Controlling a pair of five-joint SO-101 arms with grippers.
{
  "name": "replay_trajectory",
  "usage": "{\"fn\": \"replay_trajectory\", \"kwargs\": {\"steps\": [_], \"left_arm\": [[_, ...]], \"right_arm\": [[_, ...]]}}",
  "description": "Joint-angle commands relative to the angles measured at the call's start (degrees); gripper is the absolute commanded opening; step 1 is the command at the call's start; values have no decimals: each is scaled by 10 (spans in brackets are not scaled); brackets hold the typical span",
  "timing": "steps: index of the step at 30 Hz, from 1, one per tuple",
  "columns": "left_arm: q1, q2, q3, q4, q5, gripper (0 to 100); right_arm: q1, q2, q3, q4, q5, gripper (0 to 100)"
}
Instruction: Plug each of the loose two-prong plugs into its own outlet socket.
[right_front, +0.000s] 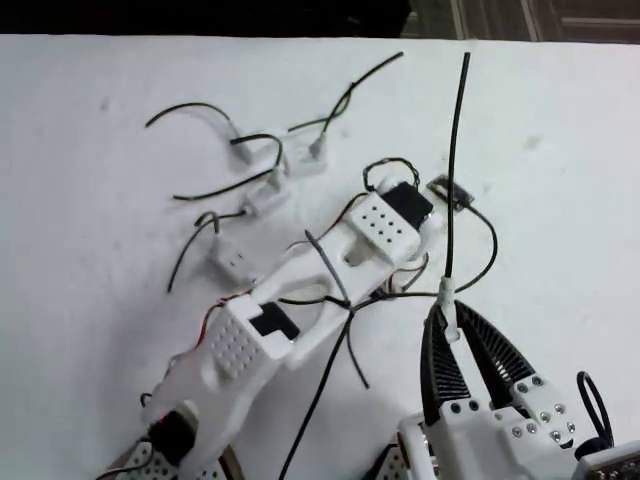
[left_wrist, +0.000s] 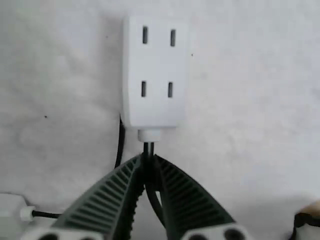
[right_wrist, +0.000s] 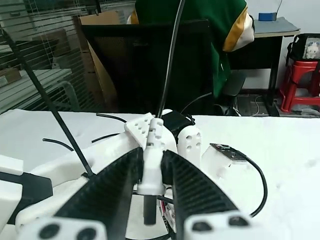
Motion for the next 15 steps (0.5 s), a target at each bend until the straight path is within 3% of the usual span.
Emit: {"fn": "replay_trajectory", "kwargs": {"steps": [1,8,15], "left_arm": [[-18,-36,33,16,-31,20],[-43,-212,200,-3,-32,20],[-108,-439,479,-88,-62,20]], "right_arm": [[2,-1,-1,6,-4,16],[2,0,0,5,-3,16],[2,0,37,-2,2,17]]}}
